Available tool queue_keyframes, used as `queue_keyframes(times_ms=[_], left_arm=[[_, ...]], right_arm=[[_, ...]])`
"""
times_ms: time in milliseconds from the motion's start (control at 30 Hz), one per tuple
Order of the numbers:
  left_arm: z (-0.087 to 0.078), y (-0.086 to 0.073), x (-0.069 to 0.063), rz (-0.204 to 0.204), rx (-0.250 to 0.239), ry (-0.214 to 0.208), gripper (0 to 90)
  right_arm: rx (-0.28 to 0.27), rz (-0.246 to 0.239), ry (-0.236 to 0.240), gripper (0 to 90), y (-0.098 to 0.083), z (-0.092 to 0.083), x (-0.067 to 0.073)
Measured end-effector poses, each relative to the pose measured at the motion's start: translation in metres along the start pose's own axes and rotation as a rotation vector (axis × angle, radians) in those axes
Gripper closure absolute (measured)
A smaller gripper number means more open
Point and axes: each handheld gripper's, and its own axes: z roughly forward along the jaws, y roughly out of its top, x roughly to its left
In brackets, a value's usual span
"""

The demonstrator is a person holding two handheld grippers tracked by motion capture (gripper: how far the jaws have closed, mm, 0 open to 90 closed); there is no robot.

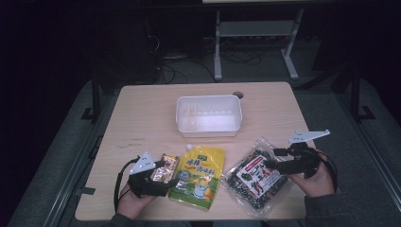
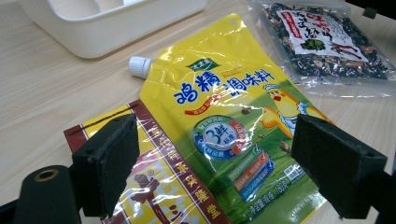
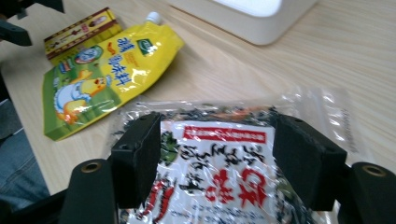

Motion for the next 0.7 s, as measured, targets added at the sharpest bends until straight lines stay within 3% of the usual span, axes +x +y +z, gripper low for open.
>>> queue_keyframes(times_ms=[400,700], left_arm=[[-0.001,0.000,0.001,-0.002,-0.001,0.001,14.8],[-0.001,0.000,0.001,-0.001,-0.001,0.001,14.8]], right_arm=[[0.008,0.094,-0.079,34.4,-0.021,-0.022,-0.028],[0.049,0.170,-0.146,35.6,-0.041,-0.031,-0.047]])
